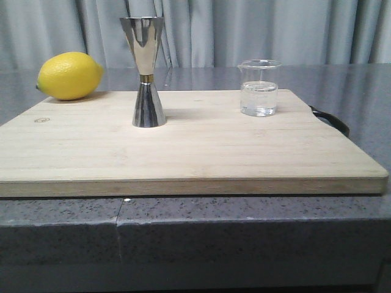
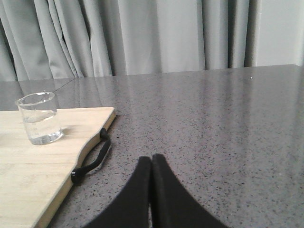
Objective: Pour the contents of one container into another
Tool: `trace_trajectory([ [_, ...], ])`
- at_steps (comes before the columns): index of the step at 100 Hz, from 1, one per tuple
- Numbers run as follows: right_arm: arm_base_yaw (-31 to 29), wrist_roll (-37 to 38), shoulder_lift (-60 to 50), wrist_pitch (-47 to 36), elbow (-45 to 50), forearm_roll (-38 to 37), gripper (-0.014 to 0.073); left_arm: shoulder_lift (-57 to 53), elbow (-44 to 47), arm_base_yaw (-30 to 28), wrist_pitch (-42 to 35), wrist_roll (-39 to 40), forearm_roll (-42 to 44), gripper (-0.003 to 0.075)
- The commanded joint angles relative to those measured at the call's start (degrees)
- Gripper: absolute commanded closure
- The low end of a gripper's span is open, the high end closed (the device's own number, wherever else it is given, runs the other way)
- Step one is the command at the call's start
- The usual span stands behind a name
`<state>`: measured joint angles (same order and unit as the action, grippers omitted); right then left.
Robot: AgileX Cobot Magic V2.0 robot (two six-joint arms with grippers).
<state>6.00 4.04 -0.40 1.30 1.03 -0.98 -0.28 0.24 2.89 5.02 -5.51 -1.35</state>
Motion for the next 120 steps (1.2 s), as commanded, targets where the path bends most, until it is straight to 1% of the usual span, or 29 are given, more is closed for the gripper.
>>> trace_trajectory([
  [1,-0.35,-0.32,-0.95,-4.39,1.23,0.03,0.0669,-1.47,1.98,-0.17,-4.13,0.41,-0.35,0.0739],
  [105,-0.35,-0.32,-0.95,-4.39,1.23,0.03,0.0669,-1.47,1.98,-0.17,-4.13,0.41,-0.43,0.0739],
  [120,-0.35,-0.32,-0.95,-5.65,1.23,0.03,0.0669,-1.47,1.98,-0.17,-4.38,0.41,-0.43,0.0739],
])
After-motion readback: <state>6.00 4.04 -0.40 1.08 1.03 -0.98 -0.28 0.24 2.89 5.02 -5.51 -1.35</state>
